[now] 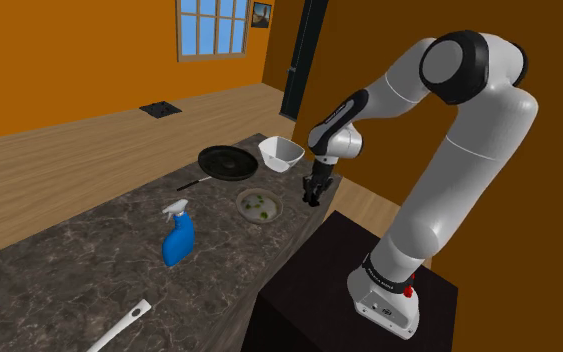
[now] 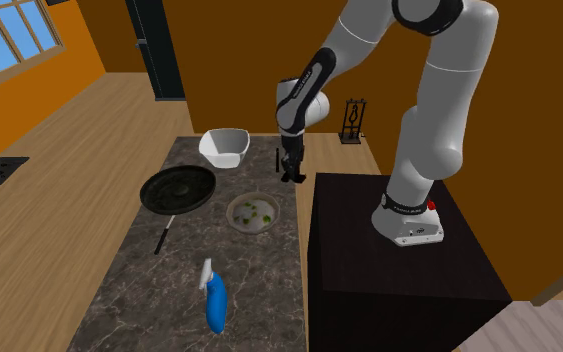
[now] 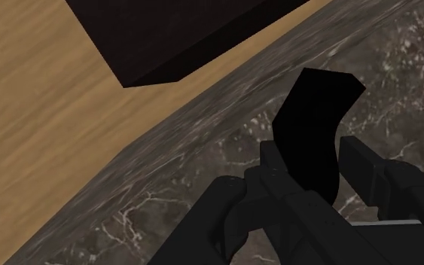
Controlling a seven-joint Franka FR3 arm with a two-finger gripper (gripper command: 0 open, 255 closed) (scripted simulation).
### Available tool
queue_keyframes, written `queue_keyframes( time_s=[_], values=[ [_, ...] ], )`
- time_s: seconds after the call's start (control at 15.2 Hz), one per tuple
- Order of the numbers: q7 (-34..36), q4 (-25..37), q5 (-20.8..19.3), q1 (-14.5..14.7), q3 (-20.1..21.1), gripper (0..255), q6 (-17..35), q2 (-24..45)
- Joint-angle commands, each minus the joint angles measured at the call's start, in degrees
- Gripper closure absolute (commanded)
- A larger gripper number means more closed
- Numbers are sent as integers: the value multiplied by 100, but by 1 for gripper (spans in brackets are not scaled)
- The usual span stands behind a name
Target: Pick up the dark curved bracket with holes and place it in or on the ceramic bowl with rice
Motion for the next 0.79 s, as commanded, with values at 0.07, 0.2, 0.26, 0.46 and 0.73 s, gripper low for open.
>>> queue_keyframes(
  time_s=[0.07,0.2,0.26,0.46,0.73],
  values=[
    [224,-29,-300,-10,-54,255,-240,-314],
    [354,-23,-463,-27,-66,255,-409,-503],
    [415,-17,-538,-37,-69,255,-495,-594],
    [580,12,-738,-72,-64,255,-758,-861],
    [763,74,-950,-123,-36,255,-1117,-1191]
  ],
)
